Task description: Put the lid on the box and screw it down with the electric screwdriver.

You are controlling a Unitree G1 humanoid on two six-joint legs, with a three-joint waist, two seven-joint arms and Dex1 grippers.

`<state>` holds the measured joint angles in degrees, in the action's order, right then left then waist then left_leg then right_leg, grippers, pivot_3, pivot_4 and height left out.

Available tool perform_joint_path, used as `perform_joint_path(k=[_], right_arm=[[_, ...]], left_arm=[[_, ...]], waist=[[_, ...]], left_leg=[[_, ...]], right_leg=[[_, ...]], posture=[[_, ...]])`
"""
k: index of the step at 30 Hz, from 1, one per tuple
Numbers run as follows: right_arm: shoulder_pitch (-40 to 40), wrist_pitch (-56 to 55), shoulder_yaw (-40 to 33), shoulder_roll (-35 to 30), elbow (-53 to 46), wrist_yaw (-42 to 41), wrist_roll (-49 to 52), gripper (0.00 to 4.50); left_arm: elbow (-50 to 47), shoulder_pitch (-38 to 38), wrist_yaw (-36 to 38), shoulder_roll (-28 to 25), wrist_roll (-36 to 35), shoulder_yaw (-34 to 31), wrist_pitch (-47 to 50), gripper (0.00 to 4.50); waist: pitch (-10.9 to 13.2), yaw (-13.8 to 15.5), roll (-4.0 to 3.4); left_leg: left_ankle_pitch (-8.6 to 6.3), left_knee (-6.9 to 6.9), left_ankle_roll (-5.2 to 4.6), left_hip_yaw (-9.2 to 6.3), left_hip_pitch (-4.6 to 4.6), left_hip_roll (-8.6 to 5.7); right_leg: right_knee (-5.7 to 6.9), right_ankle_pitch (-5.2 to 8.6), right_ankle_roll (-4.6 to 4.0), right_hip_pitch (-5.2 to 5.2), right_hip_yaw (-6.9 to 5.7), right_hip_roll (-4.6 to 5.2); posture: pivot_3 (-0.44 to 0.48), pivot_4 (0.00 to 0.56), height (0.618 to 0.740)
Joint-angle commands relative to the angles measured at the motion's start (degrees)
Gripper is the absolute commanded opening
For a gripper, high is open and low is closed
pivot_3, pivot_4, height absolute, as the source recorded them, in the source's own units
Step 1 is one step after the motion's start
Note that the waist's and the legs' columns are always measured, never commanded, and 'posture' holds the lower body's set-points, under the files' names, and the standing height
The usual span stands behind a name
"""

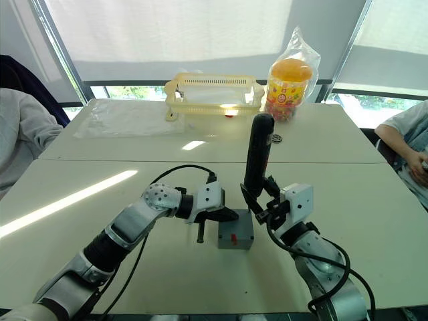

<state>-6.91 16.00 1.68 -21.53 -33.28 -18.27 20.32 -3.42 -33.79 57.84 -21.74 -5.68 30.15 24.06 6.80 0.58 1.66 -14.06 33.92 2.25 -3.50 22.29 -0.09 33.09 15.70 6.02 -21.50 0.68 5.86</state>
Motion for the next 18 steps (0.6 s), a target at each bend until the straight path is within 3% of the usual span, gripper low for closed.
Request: perform_joint_path(k=[1,18], right_arm=[[-4.49,7.92,1.32,-1.54,11.45,-0.83,-1.72,1.78],[-8.61,3.33,1.06,-1.02,12.81,-2.51,-3.83,1.78]], left_arm=[[2.71,1.73,0.07,-0.95,2.04,1.42,1.53,0.0],[2.63,1.78,0.2,-1.04,2.1,1.56,1.51,0.0]], waist=[[0.0,0.01,0.0],[-0.05,0.18,0.08]], left_leg=[[0.0,0.0,0.0,0.0,0.0,0.0],[-0.01,0.01,0.0,0.0,0.02,-0.03]], right_leg=[[0.0,0.0,0.0,0.0,0.0,0.0],[-0.07,0.0,0.0,0.08,-0.01,0.04]], posture=[[0.0,0.15,0.74],[0.0,0.15,0.74]])
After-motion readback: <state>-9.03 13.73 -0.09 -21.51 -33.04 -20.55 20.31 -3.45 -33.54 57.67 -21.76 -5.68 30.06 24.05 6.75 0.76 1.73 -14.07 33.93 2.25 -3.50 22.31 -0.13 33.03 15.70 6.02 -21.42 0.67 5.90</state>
